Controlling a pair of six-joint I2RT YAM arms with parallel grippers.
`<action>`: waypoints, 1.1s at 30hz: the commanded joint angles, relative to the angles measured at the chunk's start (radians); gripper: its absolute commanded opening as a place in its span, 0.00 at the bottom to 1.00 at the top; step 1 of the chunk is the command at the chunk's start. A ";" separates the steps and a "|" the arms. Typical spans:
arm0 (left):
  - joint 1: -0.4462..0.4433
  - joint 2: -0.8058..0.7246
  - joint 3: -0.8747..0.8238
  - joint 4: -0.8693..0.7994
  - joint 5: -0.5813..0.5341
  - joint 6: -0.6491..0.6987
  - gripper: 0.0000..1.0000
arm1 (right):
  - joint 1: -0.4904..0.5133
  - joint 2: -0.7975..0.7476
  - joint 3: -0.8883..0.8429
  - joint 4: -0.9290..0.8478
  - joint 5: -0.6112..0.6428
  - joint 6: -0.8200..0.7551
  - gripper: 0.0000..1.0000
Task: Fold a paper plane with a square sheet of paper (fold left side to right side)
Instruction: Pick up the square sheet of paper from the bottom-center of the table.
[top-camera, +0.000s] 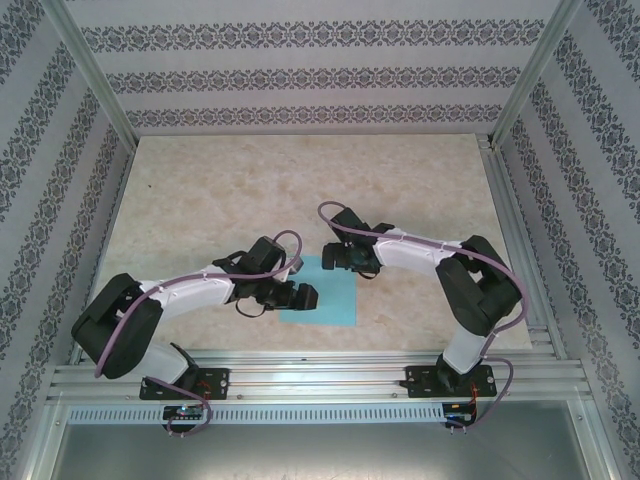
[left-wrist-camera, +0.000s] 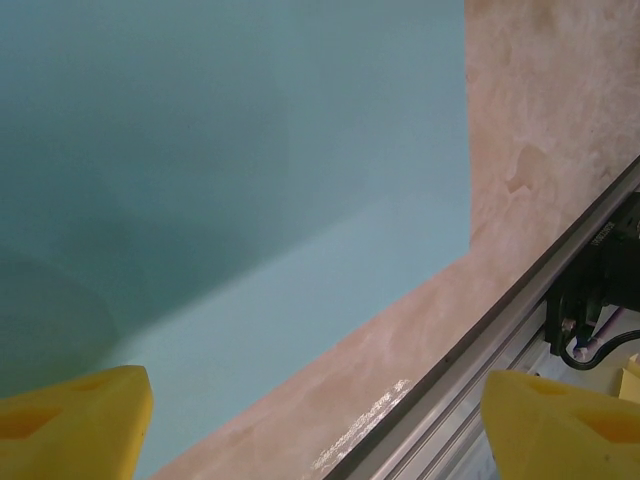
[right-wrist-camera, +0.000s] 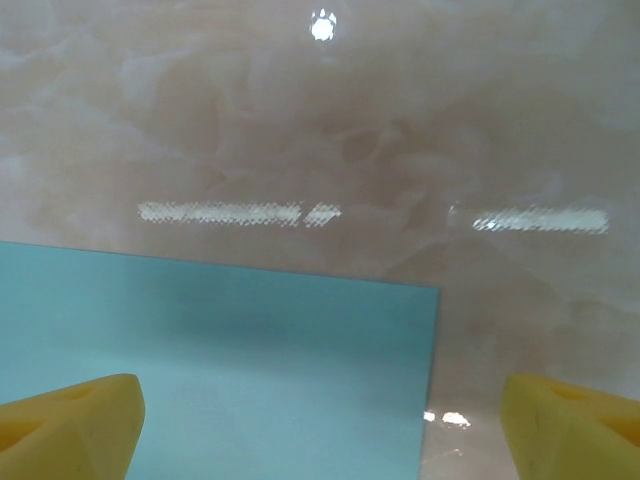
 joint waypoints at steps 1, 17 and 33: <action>-0.022 0.021 -0.014 0.062 -0.006 -0.025 0.86 | 0.022 0.048 0.029 -0.019 -0.036 0.045 0.93; -0.037 0.100 -0.052 0.079 -0.055 -0.016 0.86 | 0.121 0.039 0.001 0.076 -0.195 0.138 0.81; -0.045 0.047 -0.039 0.069 -0.072 -0.007 0.86 | 0.112 -0.055 -0.045 0.125 -0.202 0.130 0.45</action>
